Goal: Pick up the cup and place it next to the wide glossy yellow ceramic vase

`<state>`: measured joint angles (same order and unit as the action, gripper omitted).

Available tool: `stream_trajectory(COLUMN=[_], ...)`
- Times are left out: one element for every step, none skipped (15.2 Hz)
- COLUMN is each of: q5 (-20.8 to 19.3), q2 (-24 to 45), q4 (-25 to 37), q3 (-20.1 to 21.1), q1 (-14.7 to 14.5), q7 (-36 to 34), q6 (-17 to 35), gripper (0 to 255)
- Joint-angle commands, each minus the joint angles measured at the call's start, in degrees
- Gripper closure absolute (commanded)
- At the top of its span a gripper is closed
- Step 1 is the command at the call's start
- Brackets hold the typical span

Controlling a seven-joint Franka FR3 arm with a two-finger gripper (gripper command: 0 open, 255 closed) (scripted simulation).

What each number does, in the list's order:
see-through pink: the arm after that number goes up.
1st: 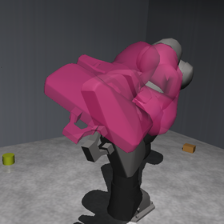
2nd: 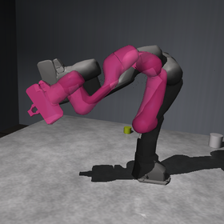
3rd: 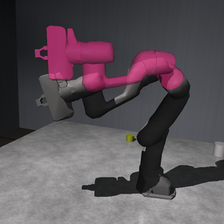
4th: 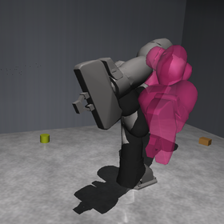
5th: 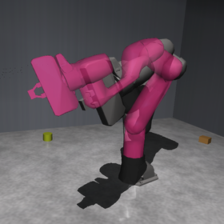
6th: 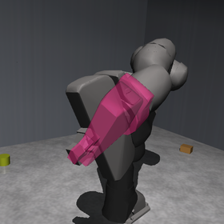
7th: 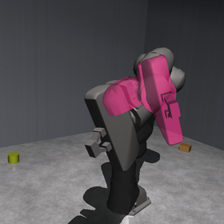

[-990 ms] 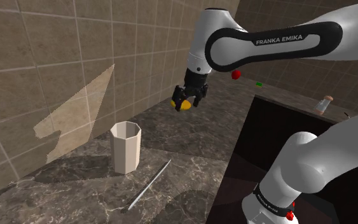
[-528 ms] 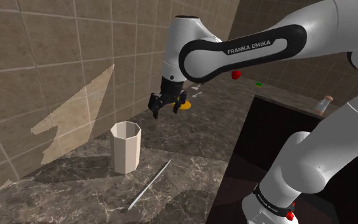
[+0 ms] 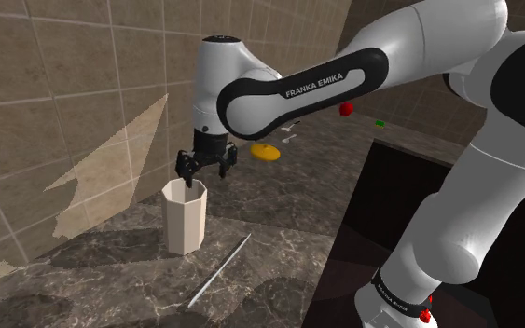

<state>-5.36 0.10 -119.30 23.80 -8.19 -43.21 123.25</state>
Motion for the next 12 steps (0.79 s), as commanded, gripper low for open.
stream_trajectory(q5=[-1.1, -1.3, -1.5, -1.8, -2.1, -2.4, -2.8, -2.8, -2.8, -2.8, -2.8, -2.8], q2=[1.9, 2.3, 2.7, 3.1, 3.5, 3.9, 4.6, 4.6, 4.6, 4.6, 4.6, 4.6], q4=[1.1, 0.7, 0.3, 0.0, -0.3, -0.6, -1.1, -1.1, -1.1, -1.1, -1.1, -1.1], q3=[0.3, 0.3, 0.3, 0.2, 0.2, 0.2, 0.1, 0.1, 0.1, 0.1, 0.1, 0.1], q1=[-0.3, -0.3, -0.3, -0.3, -0.3, -0.3, -0.4, -0.4, -0.4, -0.4, -0.4, -0.4], q7=[-1.3, -1.4, -1.6, -1.8, -2.0, -2.1, -2.5, -2.5, -2.5, -2.5, -2.5, -2.5], q6=[0.6, 1.4, 2.1, 2.8, 3.4, 4.1, 5.2, 5.2, 5.2, 5.2, 5.2, 5.2], gripper=[0, 0, 0, 0, 0, 0, 0, 0, 0, 0, 0, 0])
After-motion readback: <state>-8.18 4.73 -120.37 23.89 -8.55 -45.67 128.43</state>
